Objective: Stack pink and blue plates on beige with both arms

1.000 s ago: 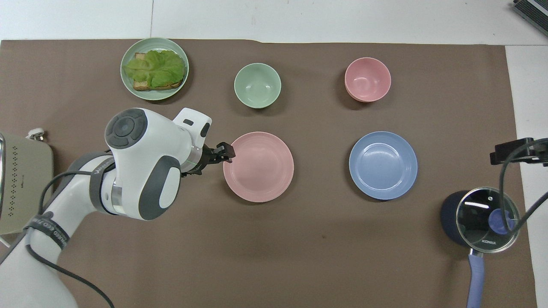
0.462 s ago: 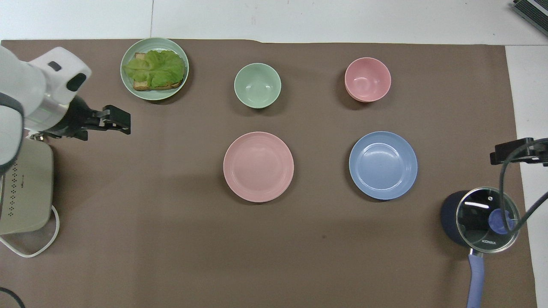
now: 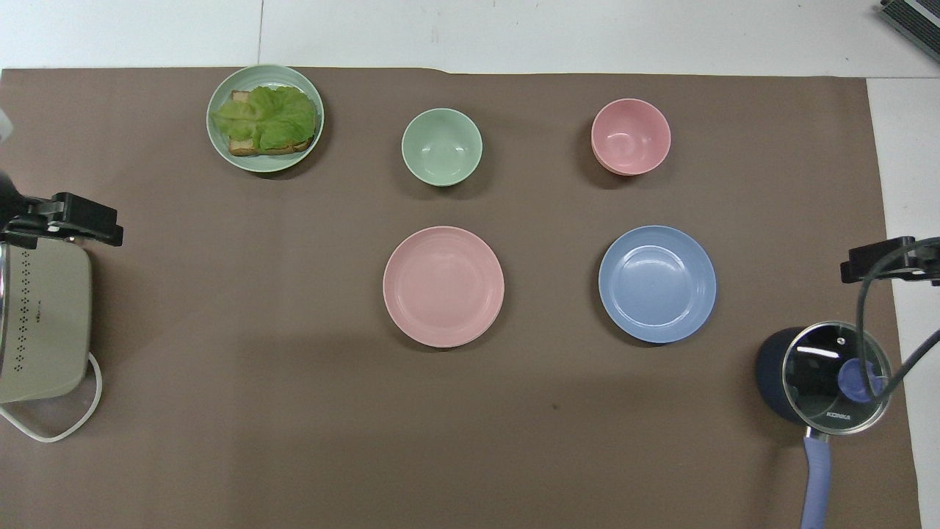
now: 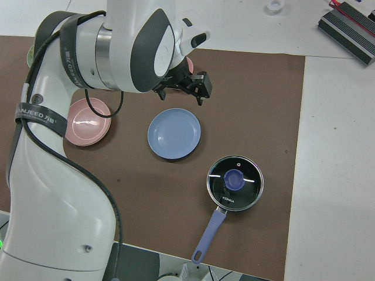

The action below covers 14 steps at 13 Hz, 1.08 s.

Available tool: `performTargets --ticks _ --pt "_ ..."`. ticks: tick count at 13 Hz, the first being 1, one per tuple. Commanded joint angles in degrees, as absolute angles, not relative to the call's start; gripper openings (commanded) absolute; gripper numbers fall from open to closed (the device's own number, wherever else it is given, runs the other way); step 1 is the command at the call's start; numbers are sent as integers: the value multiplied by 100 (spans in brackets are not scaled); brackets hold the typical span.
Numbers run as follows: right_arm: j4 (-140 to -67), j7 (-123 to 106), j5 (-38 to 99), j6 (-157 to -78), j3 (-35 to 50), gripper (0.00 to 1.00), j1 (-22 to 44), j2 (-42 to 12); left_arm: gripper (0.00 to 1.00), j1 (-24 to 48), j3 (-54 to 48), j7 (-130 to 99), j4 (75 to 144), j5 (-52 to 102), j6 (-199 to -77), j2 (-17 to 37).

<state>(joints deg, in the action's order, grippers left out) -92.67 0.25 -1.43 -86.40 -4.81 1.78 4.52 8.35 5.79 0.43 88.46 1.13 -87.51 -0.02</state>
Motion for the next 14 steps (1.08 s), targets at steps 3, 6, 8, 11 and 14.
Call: performTargets --ticks 3,6,8,11,14 --pt "-9264 105 -141 -8596 -448 100 149 501 100 765 589 246 8894 9 -8683 -79" --pt "-9588 350 191 -9192 -448 100 115 632 100 773 589 229 8894 17 -8692 -79" --pt "-9772 396 281 -9158 -466 100 88 668 100 782 580 229 8886 44 -8701 -79" --pt "-10228 212 272 -9455 -448 100 149 633 100 765 589 229 8886 44 -8692 -79" --pt "-10906 45 272 -10571 -439 100 176 414 100 773 580 229 8894 44 -8701 -79"
